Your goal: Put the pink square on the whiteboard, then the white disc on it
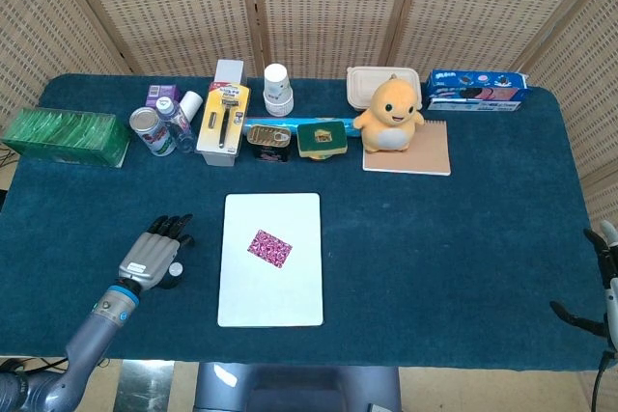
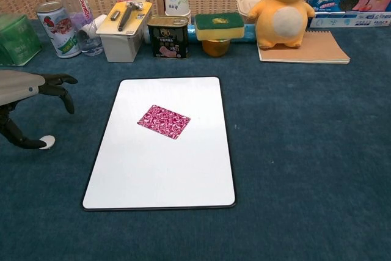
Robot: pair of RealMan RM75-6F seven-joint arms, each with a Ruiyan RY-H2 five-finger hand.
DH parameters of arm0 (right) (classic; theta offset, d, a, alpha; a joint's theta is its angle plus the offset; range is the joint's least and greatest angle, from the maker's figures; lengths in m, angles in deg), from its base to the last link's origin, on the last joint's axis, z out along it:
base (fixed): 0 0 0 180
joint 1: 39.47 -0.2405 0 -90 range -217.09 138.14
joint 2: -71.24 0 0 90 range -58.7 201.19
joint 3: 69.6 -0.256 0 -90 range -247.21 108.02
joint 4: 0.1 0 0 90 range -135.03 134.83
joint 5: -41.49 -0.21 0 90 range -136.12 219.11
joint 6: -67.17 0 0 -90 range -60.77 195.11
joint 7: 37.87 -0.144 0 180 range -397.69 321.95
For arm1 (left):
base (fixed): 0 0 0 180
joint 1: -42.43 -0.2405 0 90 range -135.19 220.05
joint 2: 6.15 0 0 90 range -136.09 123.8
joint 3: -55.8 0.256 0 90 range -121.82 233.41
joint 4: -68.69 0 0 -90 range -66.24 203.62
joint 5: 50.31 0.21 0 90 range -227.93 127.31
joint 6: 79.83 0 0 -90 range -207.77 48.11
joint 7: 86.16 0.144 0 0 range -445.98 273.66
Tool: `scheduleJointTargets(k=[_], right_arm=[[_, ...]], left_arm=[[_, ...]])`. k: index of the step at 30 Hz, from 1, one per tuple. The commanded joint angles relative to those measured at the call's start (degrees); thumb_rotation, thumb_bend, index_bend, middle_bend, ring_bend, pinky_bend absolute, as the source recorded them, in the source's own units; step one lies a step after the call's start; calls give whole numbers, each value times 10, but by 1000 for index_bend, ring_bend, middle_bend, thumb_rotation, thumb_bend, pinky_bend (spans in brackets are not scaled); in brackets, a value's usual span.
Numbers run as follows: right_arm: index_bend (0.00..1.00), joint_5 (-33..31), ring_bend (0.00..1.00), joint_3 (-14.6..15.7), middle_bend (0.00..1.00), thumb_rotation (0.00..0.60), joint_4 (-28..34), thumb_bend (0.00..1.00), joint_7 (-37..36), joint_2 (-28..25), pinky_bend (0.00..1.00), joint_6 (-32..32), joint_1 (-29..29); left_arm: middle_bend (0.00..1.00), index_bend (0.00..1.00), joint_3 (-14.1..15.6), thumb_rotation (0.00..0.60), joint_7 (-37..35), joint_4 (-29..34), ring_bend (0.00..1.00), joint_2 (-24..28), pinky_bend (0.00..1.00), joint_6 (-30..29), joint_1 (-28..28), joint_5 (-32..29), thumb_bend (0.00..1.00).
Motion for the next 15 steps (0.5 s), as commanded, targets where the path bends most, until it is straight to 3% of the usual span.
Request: scheduleJointTargets(k=[1,15], right_arm=[[73,-1,0,0,0,600,1,17,0,-1,0,-1,-1],[73,0,0,1,0,600,3,18,-1,-2,0,2,1]], left_arm=[[0,306,0,600,-5,-11,0,-8,34,-6,-14,9,201],[0,325,-13,600,-29,-50,0,-23,34,17,-47,24,217]])
